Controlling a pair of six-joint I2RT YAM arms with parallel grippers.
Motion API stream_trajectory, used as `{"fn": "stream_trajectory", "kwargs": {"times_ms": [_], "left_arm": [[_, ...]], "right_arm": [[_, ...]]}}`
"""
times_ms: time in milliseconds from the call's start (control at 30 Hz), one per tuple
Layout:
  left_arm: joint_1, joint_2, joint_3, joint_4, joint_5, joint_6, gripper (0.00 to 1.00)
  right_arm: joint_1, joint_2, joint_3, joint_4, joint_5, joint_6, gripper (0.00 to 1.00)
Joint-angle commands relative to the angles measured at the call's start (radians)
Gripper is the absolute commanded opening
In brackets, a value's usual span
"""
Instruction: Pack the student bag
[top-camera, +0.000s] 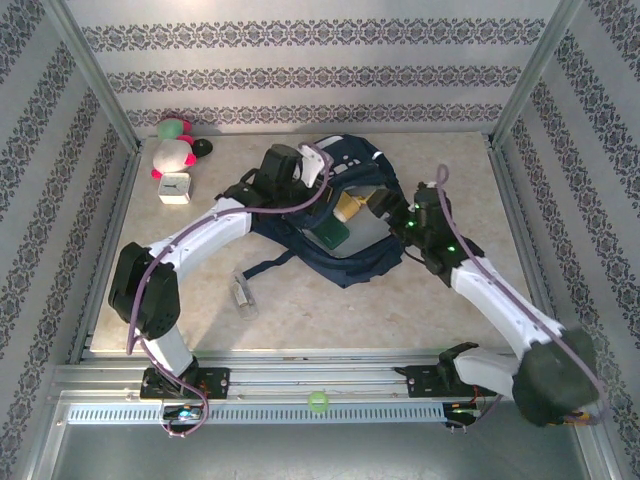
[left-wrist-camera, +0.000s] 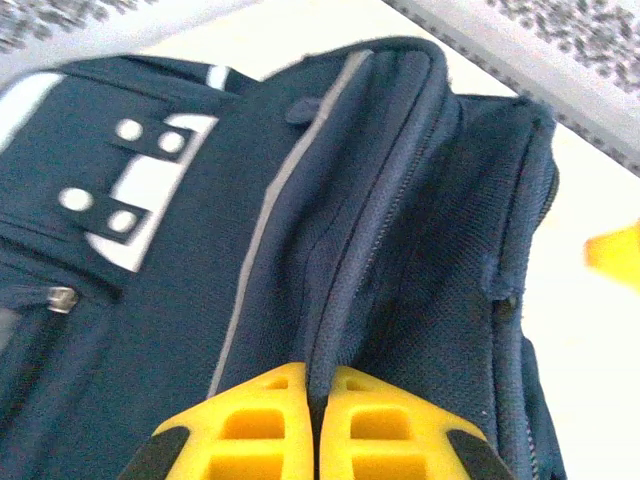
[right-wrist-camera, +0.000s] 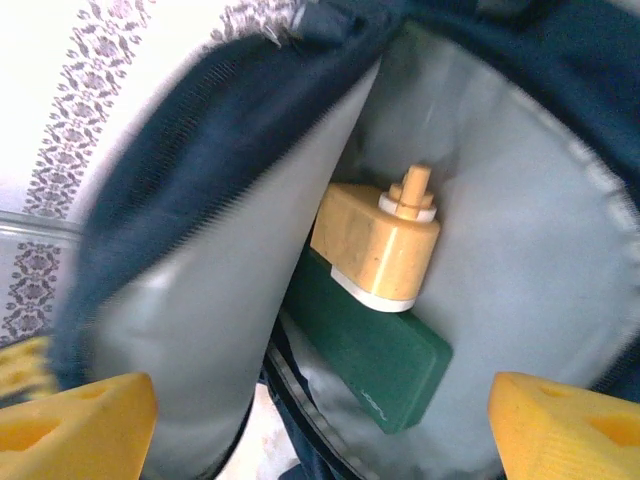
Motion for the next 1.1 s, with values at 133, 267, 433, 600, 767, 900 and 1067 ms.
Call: {"fn": "stream_trajectory", "kwargs": {"times_ms": [133, 267, 433, 600, 767, 900, 1067], "left_arm": [[-0.159, 0.074, -0.137, 0.059, 0.035, 0.231, 0.00], [-0.218, 0.188, -0.141, -0.008, -0.070, 0.304, 0.00], [-0.227, 0.236, -0.148, -0.023, -0.127, 0.312, 0.00], [-0.224, 0.155, -0.135, 0.003, -0.131, 0.276, 0.22], [-0.168, 0.014, -0.079, -0.029, -0.026, 0.214, 0.56], [-0.044, -0.087, -0.061, -0.074, 0.034, 0.126, 0.67], [0.168, -0.166, -0.129, -0.078, 0.075, -0.161, 0.68]], "right_arm": [[-0.029, -0.167, 0.016, -0.295, 0.123, -0.114, 0.85], [-0.033, -0.155, -0.003, -0.289, 0.120, -0.119, 0.85], [-0.033, -0.128, -0.016, -0.265, 0.109, -0.118, 0.85], [-0.026, -0.097, -0.010, -0.223, 0.108, -0.155, 0.86], [-0.017, -0.068, 0.053, -0.185, 0.089, -0.262, 0.86], [-0.003, 0.017, 0.181, -0.247, 0.021, -0.465, 0.87], [0.048, 0.110, 0.280, -0.263, -0.095, -0.787, 0.79]]}}
